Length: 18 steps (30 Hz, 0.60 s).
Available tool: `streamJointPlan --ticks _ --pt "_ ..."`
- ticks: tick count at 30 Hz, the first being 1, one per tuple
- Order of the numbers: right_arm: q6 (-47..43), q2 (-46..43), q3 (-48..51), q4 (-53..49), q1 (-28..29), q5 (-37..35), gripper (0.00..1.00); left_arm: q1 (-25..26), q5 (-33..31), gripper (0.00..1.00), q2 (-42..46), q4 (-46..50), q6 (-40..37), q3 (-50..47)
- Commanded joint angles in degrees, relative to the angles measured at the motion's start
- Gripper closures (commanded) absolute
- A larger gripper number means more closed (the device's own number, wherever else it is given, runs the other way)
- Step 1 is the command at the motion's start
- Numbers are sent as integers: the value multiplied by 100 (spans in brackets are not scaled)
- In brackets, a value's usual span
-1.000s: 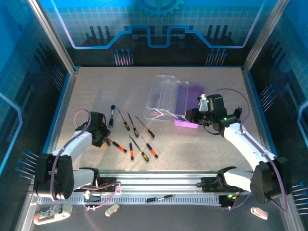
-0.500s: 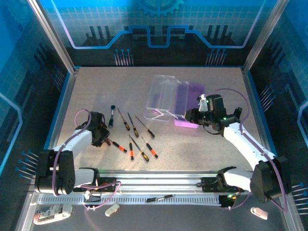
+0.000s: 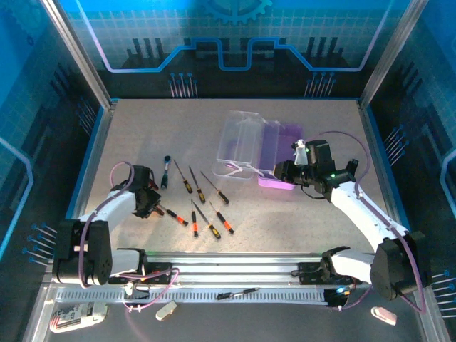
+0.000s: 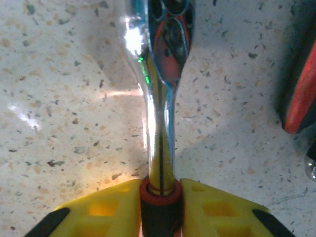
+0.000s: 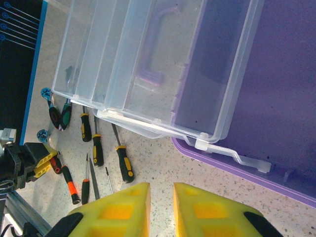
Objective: Pack the tool kit
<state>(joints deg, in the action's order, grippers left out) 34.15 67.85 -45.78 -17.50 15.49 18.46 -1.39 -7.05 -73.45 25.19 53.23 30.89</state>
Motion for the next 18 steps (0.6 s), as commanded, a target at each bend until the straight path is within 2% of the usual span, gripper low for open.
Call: streamJointPlan --ticks 1,7,18 --pt "61 -84 -122 -41 82 2 80 11 481 78 -223 -443 -201 -92" --pt "43 -170 -185 -114 84 -25 80 14 558 85 23 -341 -420 -75" --pt "-40 -174 -281 -140 79 25 79 16 353 91 1056 539 -771 395"
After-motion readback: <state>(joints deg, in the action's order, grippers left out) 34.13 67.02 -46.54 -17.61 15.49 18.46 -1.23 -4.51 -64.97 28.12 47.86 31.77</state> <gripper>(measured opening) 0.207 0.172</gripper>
